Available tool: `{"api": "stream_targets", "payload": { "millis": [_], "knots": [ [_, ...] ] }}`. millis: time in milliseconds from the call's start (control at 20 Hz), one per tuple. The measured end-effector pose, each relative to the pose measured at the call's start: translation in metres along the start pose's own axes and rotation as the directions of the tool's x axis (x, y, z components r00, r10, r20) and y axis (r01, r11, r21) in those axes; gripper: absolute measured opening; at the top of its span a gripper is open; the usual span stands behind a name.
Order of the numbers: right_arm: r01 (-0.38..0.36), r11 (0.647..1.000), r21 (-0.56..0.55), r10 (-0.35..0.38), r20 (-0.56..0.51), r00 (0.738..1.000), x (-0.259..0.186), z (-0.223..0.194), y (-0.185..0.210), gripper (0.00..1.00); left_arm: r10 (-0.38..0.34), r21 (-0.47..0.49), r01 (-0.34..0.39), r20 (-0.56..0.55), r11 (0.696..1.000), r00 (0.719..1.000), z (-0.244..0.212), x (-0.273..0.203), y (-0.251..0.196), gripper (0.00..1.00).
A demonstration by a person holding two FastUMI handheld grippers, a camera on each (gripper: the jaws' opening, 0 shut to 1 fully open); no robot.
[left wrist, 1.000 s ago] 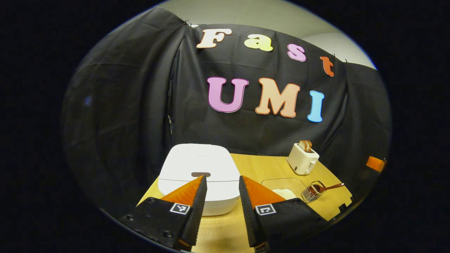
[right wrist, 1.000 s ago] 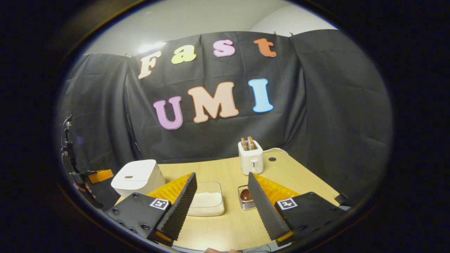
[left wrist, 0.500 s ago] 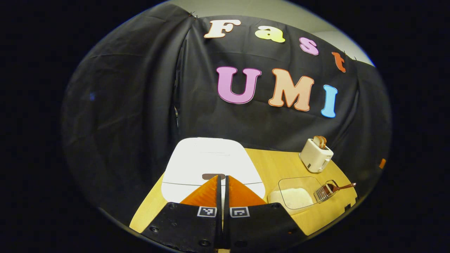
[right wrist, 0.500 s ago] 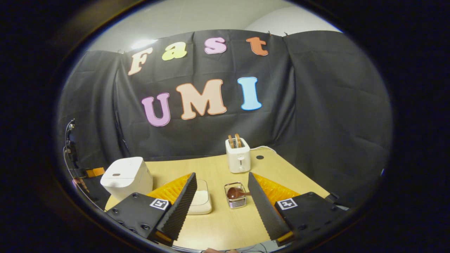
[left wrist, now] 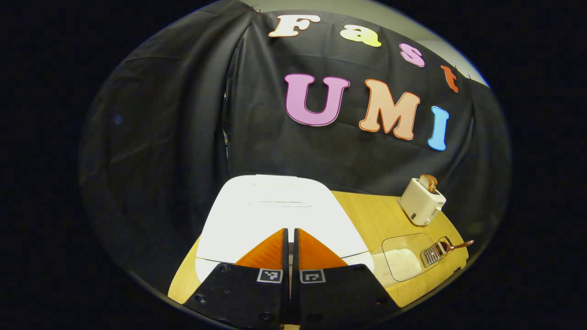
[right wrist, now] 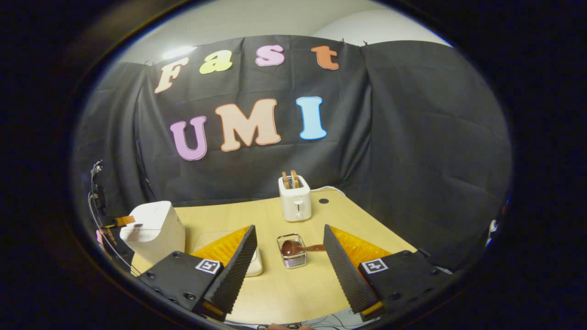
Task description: Close the left gripper, press the button to open the rice cooker; take a wooden spoon from the chopstick holder with the right hand, scoop a spoonful of rice and pour it into the rice cooker, then put the wooden spoon back into the chopstick holder.
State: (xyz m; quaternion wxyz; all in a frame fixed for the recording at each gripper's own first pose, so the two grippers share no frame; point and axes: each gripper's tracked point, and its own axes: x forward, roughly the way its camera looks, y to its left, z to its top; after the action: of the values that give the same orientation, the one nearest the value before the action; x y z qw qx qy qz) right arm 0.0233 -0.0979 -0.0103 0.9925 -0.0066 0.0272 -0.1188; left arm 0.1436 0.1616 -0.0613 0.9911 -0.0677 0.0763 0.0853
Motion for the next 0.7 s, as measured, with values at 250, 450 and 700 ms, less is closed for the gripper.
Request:
{"api": "stream_targets", "payload": {
  "millis": [250,450,700],
  "knots": [
    [0.011,1.000,-0.004,-0.011,-0.018,1.000,0.005,-0.002,-0.002,0.93,0.001,-0.001,-0.001,-0.041,1.000,0.999,-0.008,0.011,-0.002,0.03],
    [0.001,1.000,-0.010,-0.001,-0.017,1.000,0.010,-0.002,0.004,0.95,-0.003,0.008,0.003,-0.029,1.000,1.000,-0.007,0.011,-0.002,0.00],
    [-0.009,1.000,-0.020,0.009,-0.020,1.000,0.015,-0.005,0.009,0.97,-0.003,0.035,0.002,0.028,0.999,1.000,0.018,0.007,-0.006,0.00]
  ]
}}
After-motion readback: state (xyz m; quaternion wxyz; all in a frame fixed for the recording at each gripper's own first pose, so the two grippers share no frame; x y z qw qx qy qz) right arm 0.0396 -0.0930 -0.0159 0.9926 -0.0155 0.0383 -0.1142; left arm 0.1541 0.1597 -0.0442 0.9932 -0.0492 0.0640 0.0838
